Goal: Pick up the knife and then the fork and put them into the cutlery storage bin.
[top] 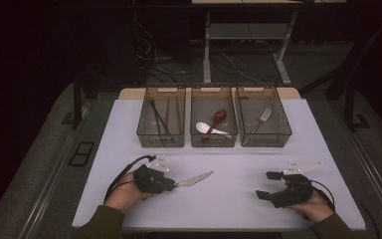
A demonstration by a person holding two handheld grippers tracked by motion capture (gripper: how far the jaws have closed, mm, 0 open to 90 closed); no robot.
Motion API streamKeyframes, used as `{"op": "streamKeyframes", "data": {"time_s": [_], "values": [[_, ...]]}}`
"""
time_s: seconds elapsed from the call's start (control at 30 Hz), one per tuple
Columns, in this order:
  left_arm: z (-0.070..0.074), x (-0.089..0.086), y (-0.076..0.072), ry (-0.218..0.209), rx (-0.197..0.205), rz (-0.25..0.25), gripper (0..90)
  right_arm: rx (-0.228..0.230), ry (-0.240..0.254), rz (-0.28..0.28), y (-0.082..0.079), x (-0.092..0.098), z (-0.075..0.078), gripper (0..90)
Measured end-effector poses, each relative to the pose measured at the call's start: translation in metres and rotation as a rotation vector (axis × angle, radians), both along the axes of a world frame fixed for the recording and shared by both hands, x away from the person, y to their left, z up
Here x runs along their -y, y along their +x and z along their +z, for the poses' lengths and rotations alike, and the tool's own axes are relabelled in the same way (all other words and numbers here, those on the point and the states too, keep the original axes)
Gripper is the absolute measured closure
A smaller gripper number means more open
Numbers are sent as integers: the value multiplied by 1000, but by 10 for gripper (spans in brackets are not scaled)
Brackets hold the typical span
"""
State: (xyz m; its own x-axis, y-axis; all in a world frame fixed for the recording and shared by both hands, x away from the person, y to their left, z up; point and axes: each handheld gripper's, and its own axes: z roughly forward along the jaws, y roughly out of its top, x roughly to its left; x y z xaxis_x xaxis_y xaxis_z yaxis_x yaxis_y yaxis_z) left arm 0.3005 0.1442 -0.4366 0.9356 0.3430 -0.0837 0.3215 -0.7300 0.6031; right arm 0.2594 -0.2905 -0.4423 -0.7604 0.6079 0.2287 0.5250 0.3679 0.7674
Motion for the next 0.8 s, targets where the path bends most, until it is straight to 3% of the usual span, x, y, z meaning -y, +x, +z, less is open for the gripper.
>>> {"op": "streamKeyframes", "data": {"time_s": [0.3,0.5,0.8], "values": [[2,-1,-1,-28,21,39,798,-2,5,1,0,0,0,146],[11,-2,-1,-98,37,62,797,8,14,-4,0,0,2,148],[34,4,-3,-194,98,85,797,51,7,-10,2,-6,11,147]]}}
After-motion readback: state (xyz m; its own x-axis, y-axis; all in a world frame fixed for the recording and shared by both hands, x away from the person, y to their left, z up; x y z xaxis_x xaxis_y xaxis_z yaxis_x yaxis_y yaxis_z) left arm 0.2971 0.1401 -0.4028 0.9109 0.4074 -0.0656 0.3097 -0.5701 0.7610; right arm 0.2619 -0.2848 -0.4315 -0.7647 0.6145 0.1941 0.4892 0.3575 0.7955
